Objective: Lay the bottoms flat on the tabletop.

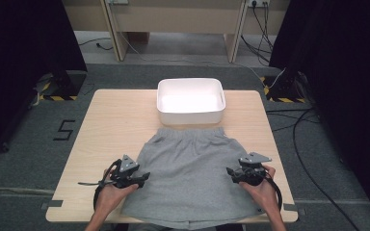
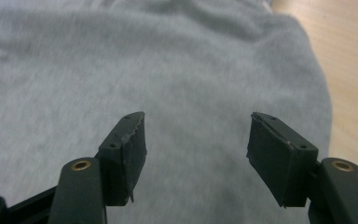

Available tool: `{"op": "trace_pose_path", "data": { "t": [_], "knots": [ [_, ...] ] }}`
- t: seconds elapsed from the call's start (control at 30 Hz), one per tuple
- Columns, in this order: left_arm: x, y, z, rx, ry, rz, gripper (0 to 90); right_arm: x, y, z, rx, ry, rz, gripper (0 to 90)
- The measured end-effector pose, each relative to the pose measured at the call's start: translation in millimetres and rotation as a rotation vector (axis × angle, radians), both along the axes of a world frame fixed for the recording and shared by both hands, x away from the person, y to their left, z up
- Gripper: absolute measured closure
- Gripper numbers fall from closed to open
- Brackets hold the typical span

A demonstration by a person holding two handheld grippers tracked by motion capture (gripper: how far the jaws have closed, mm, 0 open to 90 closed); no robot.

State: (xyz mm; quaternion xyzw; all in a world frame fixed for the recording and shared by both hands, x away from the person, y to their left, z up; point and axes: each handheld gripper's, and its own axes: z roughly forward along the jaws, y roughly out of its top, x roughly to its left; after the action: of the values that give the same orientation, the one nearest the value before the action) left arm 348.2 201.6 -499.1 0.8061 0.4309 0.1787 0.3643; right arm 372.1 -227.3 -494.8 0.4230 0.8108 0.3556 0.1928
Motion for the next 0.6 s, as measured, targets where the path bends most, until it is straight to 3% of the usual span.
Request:
{"op": "trace_pose_path", "data": {
  "t": [0.17, 0.33, 0.6],
  "knots": [
    [18.0, -6.9, -9.5, -0.018, 0.017, 0.01, 44.0, 21.3, 8.0, -1.7, -0.006, 0.019, 0.001, 36.5],
    [24.3, -11.2, -14.0, -0.006, 0.009, 0.01, 43.9, 34.3, 18.0, -9.5, -0.059, 0.043, 0.006, 36.0],
    [30.6, -14.8, -14.0, 0.012, 0.006, 0.017, 44.0, 45.3, 18.2, -12.9, -0.033, 0.044, -0.018, 36.2]
  ]
}}
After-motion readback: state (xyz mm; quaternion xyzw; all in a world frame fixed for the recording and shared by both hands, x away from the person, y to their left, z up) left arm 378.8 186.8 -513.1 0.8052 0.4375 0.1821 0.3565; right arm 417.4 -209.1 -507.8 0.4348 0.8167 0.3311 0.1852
